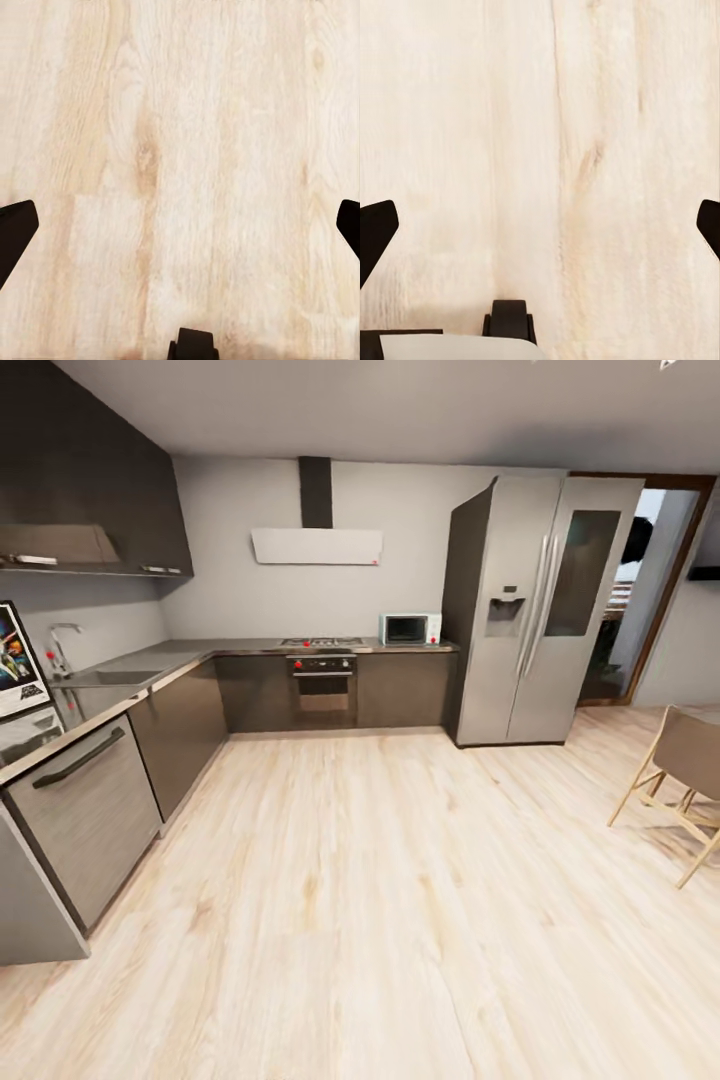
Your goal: Pick up the poster from the kitchen countertop and hang it on one of the wall nails in the kitchen.
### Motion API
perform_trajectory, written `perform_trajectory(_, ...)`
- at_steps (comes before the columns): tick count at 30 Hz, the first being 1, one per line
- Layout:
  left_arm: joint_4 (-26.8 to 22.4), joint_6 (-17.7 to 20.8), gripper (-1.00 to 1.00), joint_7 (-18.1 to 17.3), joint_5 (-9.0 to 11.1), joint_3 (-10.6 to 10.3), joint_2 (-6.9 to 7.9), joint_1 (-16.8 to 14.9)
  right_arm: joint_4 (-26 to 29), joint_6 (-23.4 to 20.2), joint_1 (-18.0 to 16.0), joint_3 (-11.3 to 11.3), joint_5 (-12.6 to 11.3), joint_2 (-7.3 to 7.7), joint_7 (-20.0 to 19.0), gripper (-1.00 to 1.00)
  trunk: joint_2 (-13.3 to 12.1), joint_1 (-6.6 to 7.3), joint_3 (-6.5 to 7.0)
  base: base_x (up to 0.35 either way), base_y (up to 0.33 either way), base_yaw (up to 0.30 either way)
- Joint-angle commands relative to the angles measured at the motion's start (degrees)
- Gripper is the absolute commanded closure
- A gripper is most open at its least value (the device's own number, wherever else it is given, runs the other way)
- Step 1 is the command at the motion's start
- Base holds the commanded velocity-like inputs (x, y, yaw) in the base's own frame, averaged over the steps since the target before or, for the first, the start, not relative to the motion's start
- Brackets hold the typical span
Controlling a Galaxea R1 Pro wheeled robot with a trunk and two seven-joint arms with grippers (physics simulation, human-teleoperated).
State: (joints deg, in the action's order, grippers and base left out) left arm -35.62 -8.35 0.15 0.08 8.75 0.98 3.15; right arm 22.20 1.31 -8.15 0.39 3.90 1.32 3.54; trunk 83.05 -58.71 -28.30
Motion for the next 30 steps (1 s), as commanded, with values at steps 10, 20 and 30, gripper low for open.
perform_trajectory(10, -0.1, 0.0, -1.00, 0.0, 0.0, 0.0, -0.01, 0.0, 0.0, 0.1, 0.0, 0.0, 0.4, 0.00, 0.0, -1.00, 0.0, -0.01, -0.05, 0.199, -0.232, 0.120)
perform_trajectory(20, -0.1, 0.0, -1.00, 0.0, 0.0, 0.0, -0.01, 0.0, 0.0, 0.1, 0.0, 0.0, 0.4, -0.08, 0.1, -1.00, 0.0, -0.01, -0.05, 0.218, -0.263, 0.281)
perform_trajectory(30, -0.1, 0.0, -1.00, 0.0, 0.0, 0.0, -0.01, 0.0, 0.0, 0.1, 0.0, 0.0, 0.4, -0.10, 0.1, -1.00, 0.0, -0.01, -0.05, 0.219, -0.263, 0.293)
